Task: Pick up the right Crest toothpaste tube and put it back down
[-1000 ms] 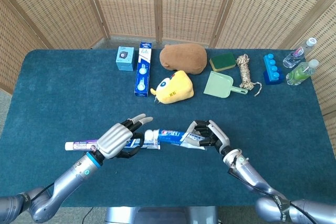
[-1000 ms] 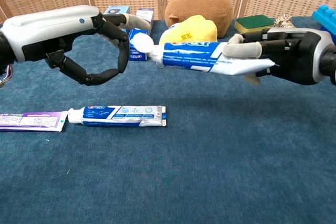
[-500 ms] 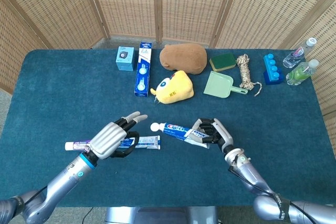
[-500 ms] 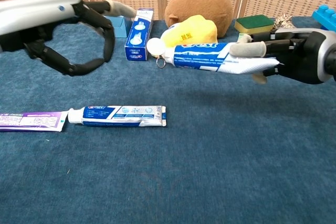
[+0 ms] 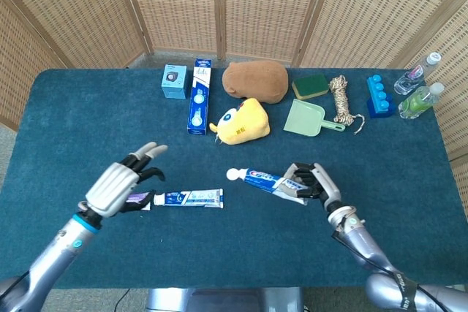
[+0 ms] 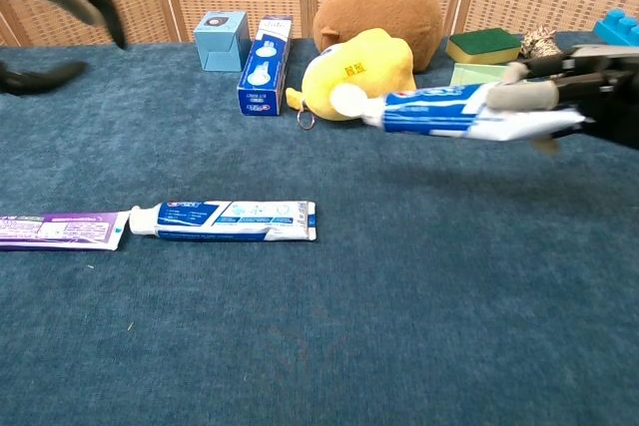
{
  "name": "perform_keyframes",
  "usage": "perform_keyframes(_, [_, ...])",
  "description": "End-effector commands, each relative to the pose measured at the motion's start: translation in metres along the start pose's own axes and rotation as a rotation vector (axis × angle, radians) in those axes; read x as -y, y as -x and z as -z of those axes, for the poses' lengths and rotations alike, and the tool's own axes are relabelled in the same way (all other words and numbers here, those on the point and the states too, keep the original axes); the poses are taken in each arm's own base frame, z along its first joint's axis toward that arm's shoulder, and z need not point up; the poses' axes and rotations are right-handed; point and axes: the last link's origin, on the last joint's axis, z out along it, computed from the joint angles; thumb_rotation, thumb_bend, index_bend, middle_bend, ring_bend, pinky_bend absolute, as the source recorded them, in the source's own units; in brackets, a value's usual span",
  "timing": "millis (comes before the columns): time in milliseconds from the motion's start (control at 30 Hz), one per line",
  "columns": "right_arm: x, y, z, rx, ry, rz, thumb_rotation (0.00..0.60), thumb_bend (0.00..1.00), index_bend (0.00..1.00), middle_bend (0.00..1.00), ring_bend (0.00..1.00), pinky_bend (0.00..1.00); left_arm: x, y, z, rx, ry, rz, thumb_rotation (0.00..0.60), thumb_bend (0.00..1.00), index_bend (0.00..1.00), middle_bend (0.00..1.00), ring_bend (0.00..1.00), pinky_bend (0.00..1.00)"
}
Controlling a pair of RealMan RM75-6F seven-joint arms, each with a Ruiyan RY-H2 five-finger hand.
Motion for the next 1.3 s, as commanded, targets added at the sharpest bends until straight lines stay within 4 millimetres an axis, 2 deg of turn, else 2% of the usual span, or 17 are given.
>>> perform_keyframes(33, [-0.005,-0.025,0.007,-0.032,0.014,0.025,0.600,0.51,0.91,0.79,0.76,0.75,0.018,-0.016,0.029,-0.037,-0.087,-0.015,0.600,0.41,0.37,0.08,0.00,0.20])
perform_keyframes(267, [-0.015,-0.066,0.022,-0.058,0.035,0.079,0.600,0.49,0.91,0.79,0.75,0.74,0.044,-0.038,0.077,-0.096,-0.252,-0.024,0.600,0.41,0.36,0.08,0.00,0.20])
perform_keyframes(467, [-0.025,-0.090,0.032,-0.077,0.045,0.101,0.600,0.48,0.91,0.79,0.74,0.73,0.060,-0.047,0.110,-0.139,-0.369,0.002,0.600,0.41,0.36,0.08,0.00,0.20])
perform_keyframes(700, [-0.034,-0.096,0.028,-0.065,0.043,0.108,0.600,0.48,0.91,0.77,0.71,0.70,0.068,-0.053,0.127,-0.174,-0.423,0.000,0.600,0.41,0.36,0.08,0.00,0.20])
perform_keyframes(800, [-0.037,-0.096,0.025,-0.054,0.040,0.136,0.600,0.46,0.89,0.73,0.63,0.61,0.069,-0.056,0.130,-0.186,-0.427,-0.007,0.600,0.41,0.36,0.08,0.00,0.20])
perform_keyframes(933, [-0.045,-0.097,0.021,-0.041,0.039,0.169,0.600,0.44,0.77,0.62,0.46,0.33,0.070,-0.059,0.135,-0.201,-0.435,-0.002,0.600,0.41,0.36,0.08,0.00,0.20])
perform_keyframes(1000, [-0.049,-0.097,0.018,-0.055,0.020,0.176,0.600,0.45,0.70,0.57,0.41,0.26,0.070,-0.059,0.137,-0.203,-0.437,0.000,0.600,0.41,0.36,0.08,0.00,0.20])
perform_keyframes(1100, [-0.053,-0.095,0.015,-0.070,-0.019,0.165,0.600,0.45,0.62,0.49,0.32,0.23,0.070,-0.060,0.139,-0.210,-0.438,0.001,0.600,0.41,0.36,0.08,0.00,0.20])
perform_keyframes(1233, [-0.055,-0.097,0.012,-0.096,-0.058,0.189,0.599,0.44,0.41,0.34,0.17,0.20,0.070,-0.061,0.142,-0.219,-0.439,0.003,0.600,0.41,0.35,0.08,0.00,0.20])
perform_keyframes(1300, [-0.055,-0.098,0.013,-0.110,-0.073,0.189,0.578,0.43,0.34,0.28,0.12,0.19,0.071,-0.061,0.143,-0.219,-0.441,0.004,0.600,0.41,0.35,0.08,0.00,0.20])
